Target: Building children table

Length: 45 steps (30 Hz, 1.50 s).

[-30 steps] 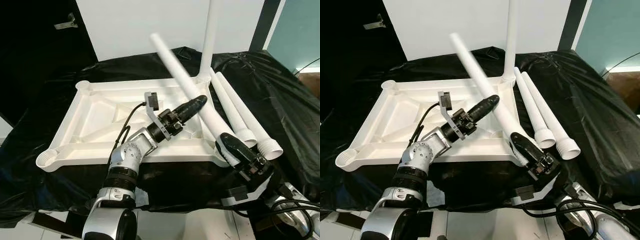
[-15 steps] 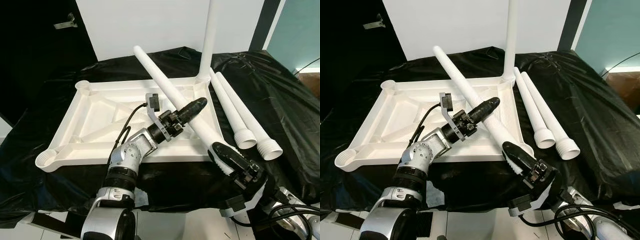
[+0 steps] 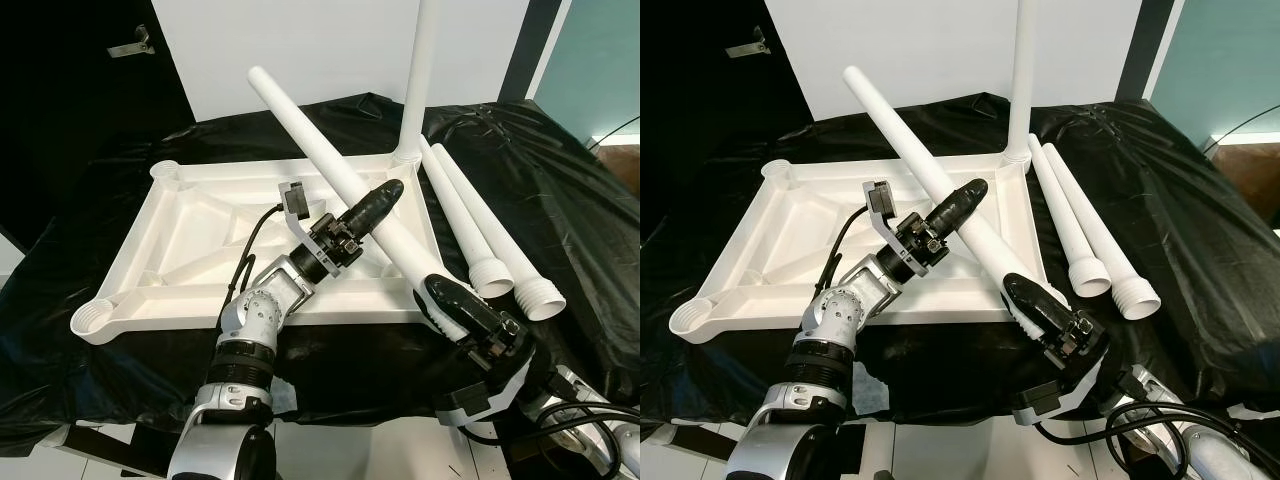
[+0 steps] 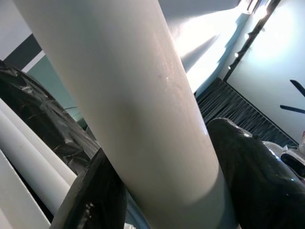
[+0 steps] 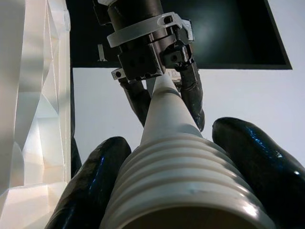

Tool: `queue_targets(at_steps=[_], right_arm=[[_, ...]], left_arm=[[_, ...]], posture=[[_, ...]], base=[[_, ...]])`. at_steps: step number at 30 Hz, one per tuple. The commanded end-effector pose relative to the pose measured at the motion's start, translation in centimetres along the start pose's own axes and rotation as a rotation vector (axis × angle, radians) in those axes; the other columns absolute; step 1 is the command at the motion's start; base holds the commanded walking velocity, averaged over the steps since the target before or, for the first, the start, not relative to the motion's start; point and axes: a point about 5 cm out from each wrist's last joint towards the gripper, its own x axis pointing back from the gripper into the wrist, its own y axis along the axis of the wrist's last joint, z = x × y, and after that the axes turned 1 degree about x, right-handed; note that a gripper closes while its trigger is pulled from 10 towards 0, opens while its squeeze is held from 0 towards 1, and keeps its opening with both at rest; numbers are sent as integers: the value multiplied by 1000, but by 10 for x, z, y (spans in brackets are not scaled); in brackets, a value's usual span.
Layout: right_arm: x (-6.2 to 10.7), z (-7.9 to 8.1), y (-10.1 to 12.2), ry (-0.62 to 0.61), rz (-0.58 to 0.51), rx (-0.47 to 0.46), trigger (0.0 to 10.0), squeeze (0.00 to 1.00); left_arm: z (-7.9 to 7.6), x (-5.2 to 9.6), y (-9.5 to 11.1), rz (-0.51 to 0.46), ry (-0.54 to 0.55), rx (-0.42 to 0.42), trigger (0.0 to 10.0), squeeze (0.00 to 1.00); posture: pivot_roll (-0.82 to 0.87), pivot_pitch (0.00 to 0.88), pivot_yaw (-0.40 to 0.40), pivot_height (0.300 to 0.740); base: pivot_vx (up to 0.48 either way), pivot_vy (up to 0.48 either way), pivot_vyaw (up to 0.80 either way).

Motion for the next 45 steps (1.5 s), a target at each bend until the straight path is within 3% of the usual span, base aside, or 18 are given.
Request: queue_targets(at_steps=[1,2,7,8,14,15,18,20,21,23,24,26,33,35,37,45], right_arm=[[1,2,-6,39,40,-29,10000,247],[2,2,-7,39,55,-48,10000,1000],[2,2,-9,34,102,-88,10000,1000],[1,3,-10,34,155,-162,10000,0],[-1,4,-8,14,204,-245,10000,0],[0,6,-10,-23,324,-398,10000,0],[1,7,-11,-37,371,-464,10000,0],[4,12,-9,-63,488,-670,10000,0],[4,12,-9,-63,488,-670,10000,0],[6,18,-3,-76,563,-821,10000,0],[6,18,-3,-76,563,-821,10000,0],[6,21,3,-83,599,-911,10000,0],[0,22,10,-49,559,-1046,10000,0],[0,22,10,-49,559,-1046,10000,0],[-3,20,12,-30,521,-1124,10000,0],[-17,9,-9,-75,504,-1229,10000,0]], left_arm=[[-9,-2,5,1,-83,-60,0,0],[-9,-1,4,-2,-84,-59,0,0],[-10,-1,4,-3,-85,-57,0,0],[-10,-1,3,3,-86,-50,0,0],[-11,0,0,11,-85,-46,0,0],[-11,0,-1,16,-84,-50,0,0],[-11,0,-1,19,-83,-53,0,0],[-10,0,-2,24,-73,-63,0,0],[-10,0,-2,24,-73,-63,0,0],[-9,0,-3,27,-65,-64,0,0],[-9,0,-3,27,-65,-64,0,0],[-8,-1,-4,30,-64,-62,0,0],[-9,-4,-7,47,-77,-74,0,0],[-9,-4,-7,47,-77,-74,0,0],[-9,-4,-9,59,-77,-92,0,0],[-11,2,-21,128,-95,-148,0,0]], posture=[[-208,31,75,740],[-208,31,75,740],[-210,32,76,740],[-212,34,79,740],[-214,34,81,740],[-213,34,81,740],[-213,34,81,740],[-217,32,80,740],[-217,32,80,740],[-226,31,83,740],[-226,31,83,740],[-231,31,85,740],[-235,32,86,740],[-235,32,86,740],[-231,34,84,740],[-222,36,83,740]], base=[[0,0,0],[0,0,0],[0,0,0],[0,0,0],[0,0,0],[0,0,0],[0,0,0],[0,0,0],[0,0,0],[0,0,0],[0,0,0],[0,0,0],[0,0,0],[0,0,0],[0,0,0],[0,0,0]])
